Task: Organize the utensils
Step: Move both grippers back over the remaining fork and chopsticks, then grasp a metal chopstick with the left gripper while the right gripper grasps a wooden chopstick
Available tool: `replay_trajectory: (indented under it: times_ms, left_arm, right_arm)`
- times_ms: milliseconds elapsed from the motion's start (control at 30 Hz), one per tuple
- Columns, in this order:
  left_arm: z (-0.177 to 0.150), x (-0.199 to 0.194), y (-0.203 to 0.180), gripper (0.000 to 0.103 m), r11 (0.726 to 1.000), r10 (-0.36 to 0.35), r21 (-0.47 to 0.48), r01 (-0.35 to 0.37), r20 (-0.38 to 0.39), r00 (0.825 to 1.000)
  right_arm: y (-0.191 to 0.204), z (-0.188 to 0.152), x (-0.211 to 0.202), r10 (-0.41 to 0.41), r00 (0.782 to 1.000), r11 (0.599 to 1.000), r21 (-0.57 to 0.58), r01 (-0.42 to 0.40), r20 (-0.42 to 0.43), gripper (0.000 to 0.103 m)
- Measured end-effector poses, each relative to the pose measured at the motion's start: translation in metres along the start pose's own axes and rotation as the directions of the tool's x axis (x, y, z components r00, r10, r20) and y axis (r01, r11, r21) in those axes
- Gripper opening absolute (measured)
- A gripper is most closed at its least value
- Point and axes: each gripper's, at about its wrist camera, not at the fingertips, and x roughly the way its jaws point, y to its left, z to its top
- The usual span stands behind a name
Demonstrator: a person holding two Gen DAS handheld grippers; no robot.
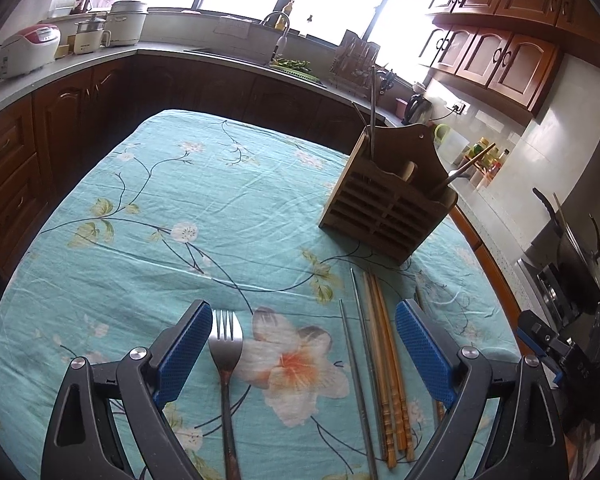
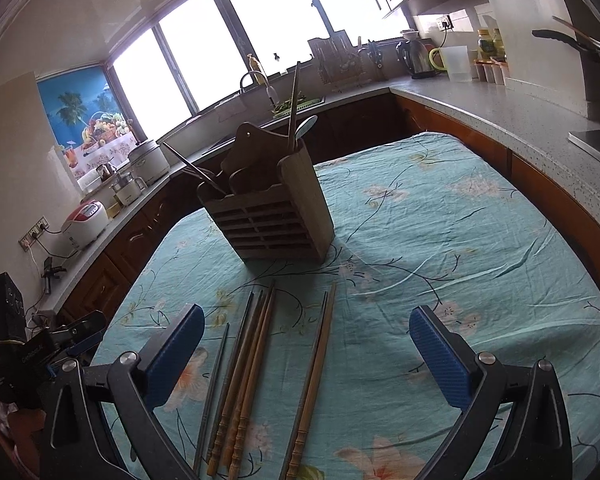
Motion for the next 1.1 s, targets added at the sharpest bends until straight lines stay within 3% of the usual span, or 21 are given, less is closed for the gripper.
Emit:
replay_trajectory:
  times_ms: [367, 533, 667, 900, 1100]
  left_arm:
    - [-0.001, 0.018, -0.009, 0.093, 0.999, 0.024, 0.027, -0.023, -0.048, 0.999]
    - [-0.001, 0.03, -0.015, 0.093, 0.999, 0.021, 0.048, -0.018, -0.074, 0.997]
    - [0.002, 0.039, -0.021, 0.092, 0.998, 0.023, 0.063, -0.017, -0.091, 0.996]
    - [0.008, 0.065, -0.032, 0.091, 0.996, 0.032, 0.092, -0.021, -0.119, 0.992]
    - [0.014, 0.099, -0.048, 0.074, 0.99, 0.043, 0.141, -0.019, -0.171, 0.984]
  right_arm:
    - [-0.001, -0.005, 0.012, -0.021, 0.999, 0.999, -0.032, 0.02, -0.028, 0.098]
    - [0.0, -0.003, 0.019, -0.028, 0.999, 0.999, -0.047, 0.026, -0.044, 0.085]
    - [-0.002, -0.001, 0.025, -0.032, 0.998, 0.998, -0.048, 0.03, -0.053, 0.081]
    - [-0.005, -0.001, 0.046, -0.04, 0.993, 0.998, -0.054, 0.034, -0.114, 0.053]
    - [-0.005, 0.0, 0.065, -0.04, 0.987, 0.998, -0.064, 0.03, -0.158, 0.04]
